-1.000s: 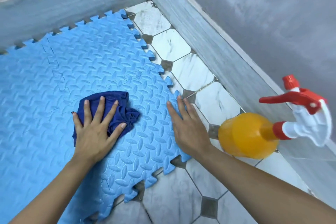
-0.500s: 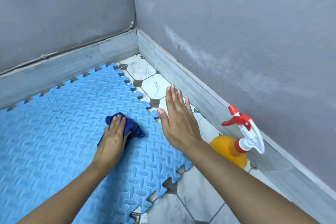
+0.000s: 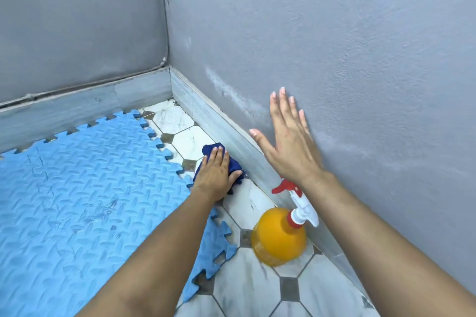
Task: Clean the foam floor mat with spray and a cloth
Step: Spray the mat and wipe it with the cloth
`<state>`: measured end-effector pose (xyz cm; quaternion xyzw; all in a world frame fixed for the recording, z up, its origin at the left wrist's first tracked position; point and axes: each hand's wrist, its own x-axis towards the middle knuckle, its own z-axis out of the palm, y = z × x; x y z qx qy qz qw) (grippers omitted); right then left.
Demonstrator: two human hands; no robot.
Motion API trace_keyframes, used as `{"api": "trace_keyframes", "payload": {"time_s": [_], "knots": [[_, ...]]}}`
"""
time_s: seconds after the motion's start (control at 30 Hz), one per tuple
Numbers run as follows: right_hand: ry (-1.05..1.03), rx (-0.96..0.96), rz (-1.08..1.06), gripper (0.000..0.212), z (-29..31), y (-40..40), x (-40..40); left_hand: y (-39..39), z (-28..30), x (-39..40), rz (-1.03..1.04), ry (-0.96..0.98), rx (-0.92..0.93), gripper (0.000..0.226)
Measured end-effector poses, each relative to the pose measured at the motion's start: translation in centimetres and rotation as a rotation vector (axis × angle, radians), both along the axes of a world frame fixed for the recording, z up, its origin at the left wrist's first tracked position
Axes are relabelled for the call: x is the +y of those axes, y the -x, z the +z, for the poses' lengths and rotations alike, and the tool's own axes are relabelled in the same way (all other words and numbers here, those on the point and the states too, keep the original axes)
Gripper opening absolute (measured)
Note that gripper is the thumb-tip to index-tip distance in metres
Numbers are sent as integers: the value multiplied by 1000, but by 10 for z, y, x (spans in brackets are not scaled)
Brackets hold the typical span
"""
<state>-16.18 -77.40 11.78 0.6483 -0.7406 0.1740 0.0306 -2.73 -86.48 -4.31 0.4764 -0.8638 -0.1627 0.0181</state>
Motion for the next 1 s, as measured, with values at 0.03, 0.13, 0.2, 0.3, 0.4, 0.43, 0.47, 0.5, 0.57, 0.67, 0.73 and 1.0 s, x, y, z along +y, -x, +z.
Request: {"api": "trace_keyframes", "payload": {"time_s": [0.03,0.13,0.2,0.3,0.4,0.43,0.47,0.5,0.57,0.67,0.73,1.0], "knots": [[-10,16,4,83,-1,1,3,0,-2,2,22,-13,-5,78],[-13,71,23,90,0,1,5,-4,1,3,66,2,-20,90],[-20,101,31,95,0,0,6,-8,13,-1,94,25,-9,98],[-11,105,23,99,0,-1,7,-15,41,-11,148,55,86,109],[-3,127,51,99,4,-14,-2,-34,76,-28,172,166,125,108],[3,120,74,99,6,-23,-9,-46,87,-34,186,209,130,106],[8,104,98,98,8,-33,-17,-58,97,-40,200,249,134,106],[10,80,126,97,11,-46,-29,-75,108,-46,216,285,131,106],[-1,38,179,95,14,-75,-55,-109,130,-56,240,333,118,105],[-52,-1,288,91,26,-131,-103,-186,170,-66,332,398,113,98],[-95,-30,322,89,30,-159,-131,-240,192,-68,417,422,128,90],[-484,-41,253,89,-38,-188,-190,-422,177,-40,942,271,17,94]]}}
